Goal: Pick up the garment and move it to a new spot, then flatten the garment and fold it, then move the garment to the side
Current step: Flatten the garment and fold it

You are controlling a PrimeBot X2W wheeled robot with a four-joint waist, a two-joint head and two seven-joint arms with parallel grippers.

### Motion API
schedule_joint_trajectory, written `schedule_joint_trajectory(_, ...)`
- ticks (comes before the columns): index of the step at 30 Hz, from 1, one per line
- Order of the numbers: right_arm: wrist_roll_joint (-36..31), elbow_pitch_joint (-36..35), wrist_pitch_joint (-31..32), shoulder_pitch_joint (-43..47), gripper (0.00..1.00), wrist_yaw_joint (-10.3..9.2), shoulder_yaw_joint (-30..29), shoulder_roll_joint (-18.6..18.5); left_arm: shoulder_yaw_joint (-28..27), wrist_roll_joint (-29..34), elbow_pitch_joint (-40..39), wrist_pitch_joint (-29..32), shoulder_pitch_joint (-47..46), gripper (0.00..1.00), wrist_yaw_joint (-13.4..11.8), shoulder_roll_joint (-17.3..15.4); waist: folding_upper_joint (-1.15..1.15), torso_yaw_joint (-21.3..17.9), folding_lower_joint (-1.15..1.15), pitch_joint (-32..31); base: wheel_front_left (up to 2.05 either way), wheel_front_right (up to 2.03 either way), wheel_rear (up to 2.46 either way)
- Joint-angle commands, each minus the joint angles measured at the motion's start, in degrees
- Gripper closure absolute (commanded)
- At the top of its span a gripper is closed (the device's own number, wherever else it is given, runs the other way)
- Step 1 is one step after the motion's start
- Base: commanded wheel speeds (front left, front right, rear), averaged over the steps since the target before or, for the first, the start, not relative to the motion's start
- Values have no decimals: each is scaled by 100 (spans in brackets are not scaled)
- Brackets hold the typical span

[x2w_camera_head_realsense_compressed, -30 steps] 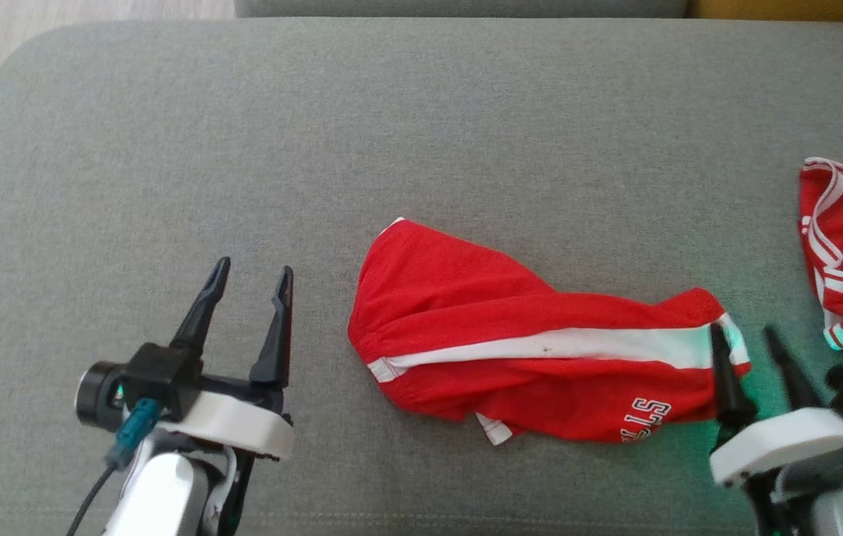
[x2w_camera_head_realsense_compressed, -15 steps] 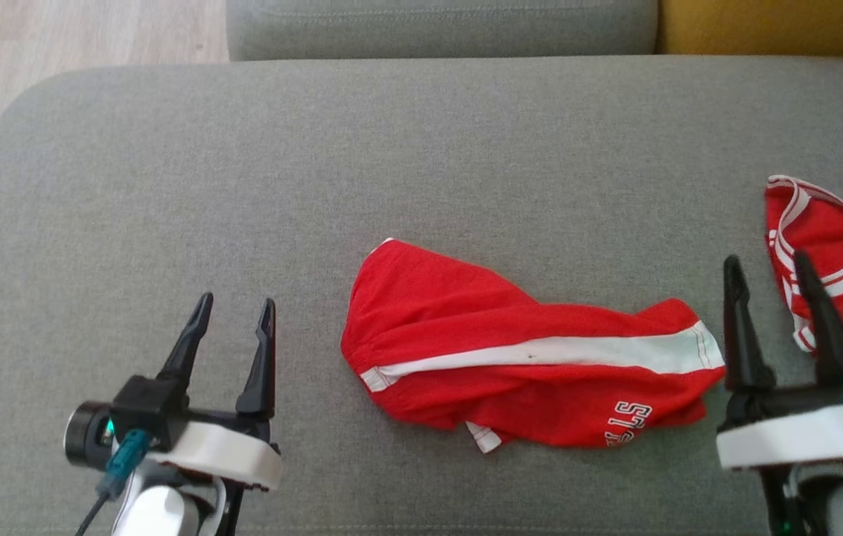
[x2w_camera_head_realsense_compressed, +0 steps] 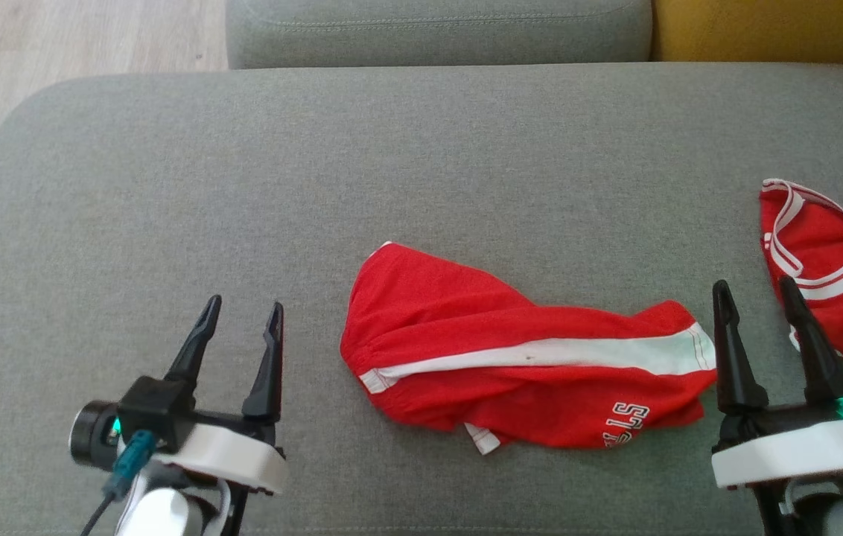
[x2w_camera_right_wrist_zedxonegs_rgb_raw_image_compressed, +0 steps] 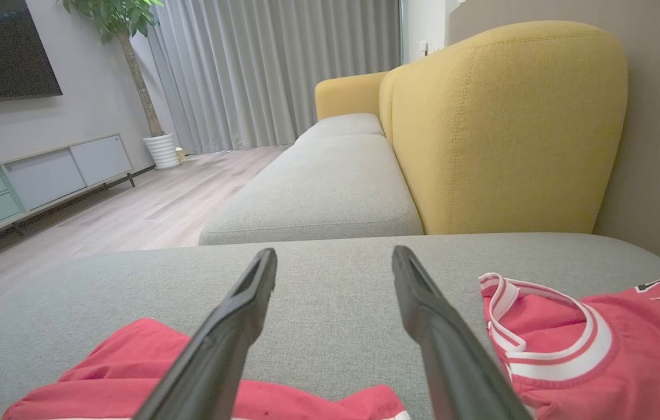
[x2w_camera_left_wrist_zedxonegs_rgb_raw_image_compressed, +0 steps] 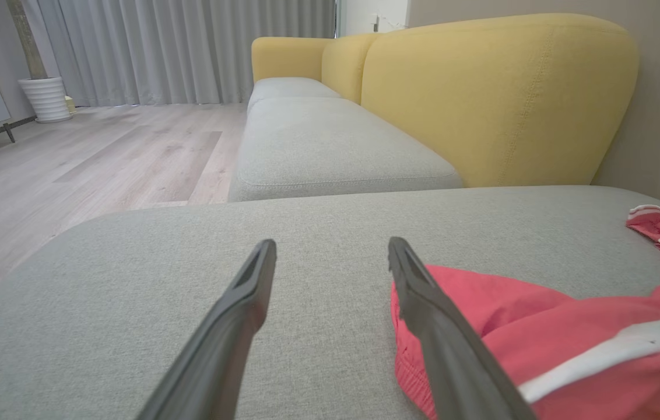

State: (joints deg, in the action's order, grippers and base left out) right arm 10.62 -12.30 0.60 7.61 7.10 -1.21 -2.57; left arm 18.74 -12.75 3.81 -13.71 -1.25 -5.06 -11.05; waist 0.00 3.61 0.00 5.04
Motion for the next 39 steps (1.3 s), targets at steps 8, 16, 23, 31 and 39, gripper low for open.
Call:
schedule_joint_trajectory(8,73,-149,37,-155,0,39,165,-32,208,-268,-204,420,-303,0,433,-32,0,-18,0,106,0,0,0)
schedule_joint_trajectory(16,168,-74,18,-227,0,39,194,-31,702,-886,200,1339,-219,0,926,196,0,-156,0,278,0,0,0)
schedule_joint_trajectory(23,186,-8,-13,-267,0,39,164,-31,730,-1053,534,1317,-315,0,987,250,0,-245,0,357,0,0,0)
schedule_joint_trajectory(31,239,38,-6,-288,0,39,107,-31,738,-1240,650,1351,-375,89,1037,234,0,-249,0,408,0,0,0)
schedule_joint_trajectory(39,47,655,235,-387,0,39,-288,-31,714,-1217,690,1140,-492,100,1031,195,0,-226,0,450,0,0,0)
